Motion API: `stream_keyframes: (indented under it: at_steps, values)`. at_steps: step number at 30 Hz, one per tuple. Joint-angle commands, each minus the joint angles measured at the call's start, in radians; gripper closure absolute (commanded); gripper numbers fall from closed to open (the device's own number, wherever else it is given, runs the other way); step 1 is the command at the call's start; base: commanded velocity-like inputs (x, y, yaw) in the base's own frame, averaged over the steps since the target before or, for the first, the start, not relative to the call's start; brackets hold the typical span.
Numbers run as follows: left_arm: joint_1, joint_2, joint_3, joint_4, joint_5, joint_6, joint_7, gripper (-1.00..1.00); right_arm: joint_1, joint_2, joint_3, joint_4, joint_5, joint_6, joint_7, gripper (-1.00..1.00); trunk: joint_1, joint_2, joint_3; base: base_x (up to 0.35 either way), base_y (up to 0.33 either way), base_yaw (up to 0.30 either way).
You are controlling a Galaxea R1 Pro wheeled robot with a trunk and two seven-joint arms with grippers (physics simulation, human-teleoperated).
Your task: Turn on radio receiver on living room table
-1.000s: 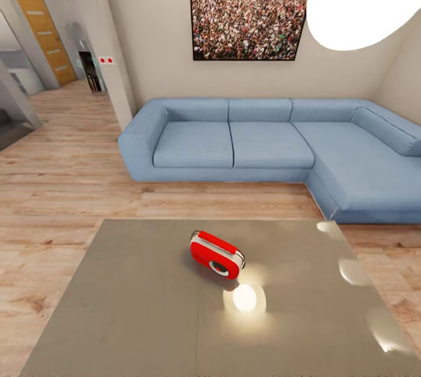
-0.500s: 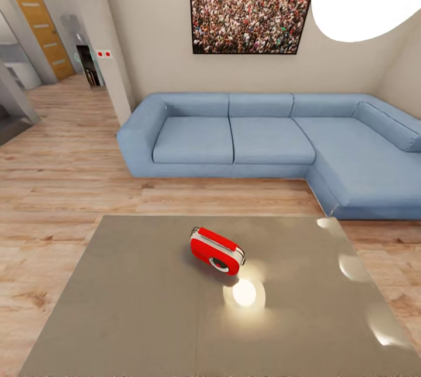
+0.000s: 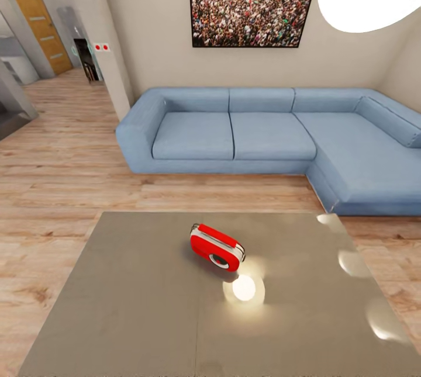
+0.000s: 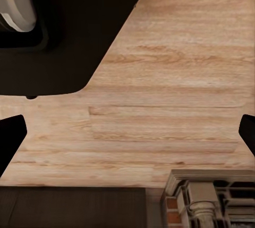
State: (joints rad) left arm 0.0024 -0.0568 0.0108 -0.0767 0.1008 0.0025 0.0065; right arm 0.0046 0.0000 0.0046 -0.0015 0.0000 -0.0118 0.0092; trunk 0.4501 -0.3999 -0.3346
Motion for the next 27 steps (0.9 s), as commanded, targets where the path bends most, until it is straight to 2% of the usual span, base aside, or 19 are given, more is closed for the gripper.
stream_keyframes:
  at_steps: [1,27]
  values:
    - [0.000,0.000,0.000,0.000,0.000,0.000,0.000,-1.00,0.000,0.000,0.000,0.000,0.000,0.000,0.000,-1.00,0.000,0.000,-0.002,0.000,0.000,0.000]
    - [0.001,0.000,0.000,0.000,0.000,0.000,0.000,-1.00,0.000,0.000,0.000,0.000,0.000,0.001,0.000,-1.00,0.000,0.000,-0.044,0.000,0.000,0.000]
